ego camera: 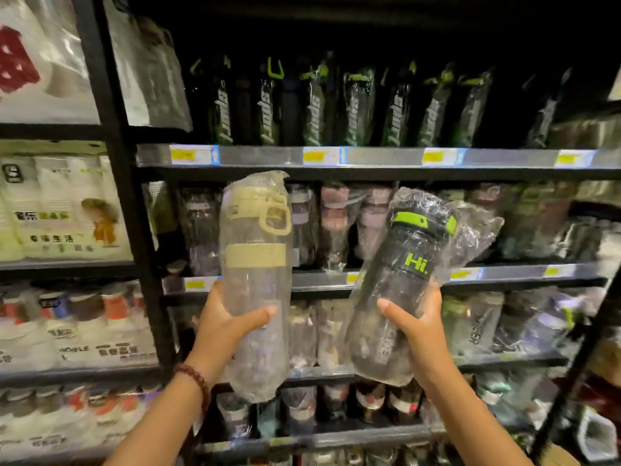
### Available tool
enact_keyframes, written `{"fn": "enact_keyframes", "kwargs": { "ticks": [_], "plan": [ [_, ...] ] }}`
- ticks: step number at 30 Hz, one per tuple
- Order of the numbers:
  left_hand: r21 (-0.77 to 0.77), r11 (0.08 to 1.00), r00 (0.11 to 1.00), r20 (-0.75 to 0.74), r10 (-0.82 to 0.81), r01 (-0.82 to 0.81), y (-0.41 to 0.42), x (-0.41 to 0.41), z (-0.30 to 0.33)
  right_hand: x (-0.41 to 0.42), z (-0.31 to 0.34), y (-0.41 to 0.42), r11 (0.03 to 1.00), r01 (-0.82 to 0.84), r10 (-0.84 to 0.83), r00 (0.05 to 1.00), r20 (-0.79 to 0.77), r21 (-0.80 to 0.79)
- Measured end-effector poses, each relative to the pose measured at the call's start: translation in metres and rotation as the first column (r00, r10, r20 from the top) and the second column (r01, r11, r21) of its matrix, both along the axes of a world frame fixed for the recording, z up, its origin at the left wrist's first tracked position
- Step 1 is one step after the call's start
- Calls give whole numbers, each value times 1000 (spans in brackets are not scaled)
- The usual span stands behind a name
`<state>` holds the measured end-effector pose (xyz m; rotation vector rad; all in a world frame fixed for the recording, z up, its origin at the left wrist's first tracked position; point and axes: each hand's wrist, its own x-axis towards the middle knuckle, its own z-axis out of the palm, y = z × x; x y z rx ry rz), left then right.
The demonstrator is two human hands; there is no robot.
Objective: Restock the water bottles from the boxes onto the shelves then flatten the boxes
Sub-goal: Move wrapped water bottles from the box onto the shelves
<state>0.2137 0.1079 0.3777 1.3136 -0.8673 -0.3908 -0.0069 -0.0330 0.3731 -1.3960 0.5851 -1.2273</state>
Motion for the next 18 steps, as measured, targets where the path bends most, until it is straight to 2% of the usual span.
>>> {"fn": "enact_keyframes", "kwargs": {
  "ticks": [7,12,18],
  "plan": [
    [-72,990,990,-68,120,-125,-118,-48,-8,-39,-6,-99,997,-35,34,999,-13,-66],
    [-199,947,951,-233,204,-252,-176,-67,-13,-41,-15,-153,994,-83,78,995,-60,-76],
    [-255,883,872,-408,272,-395,-224,-64,-17,-16,-19,-199,988,-139,129,983,-133,-71]
  ]
}}
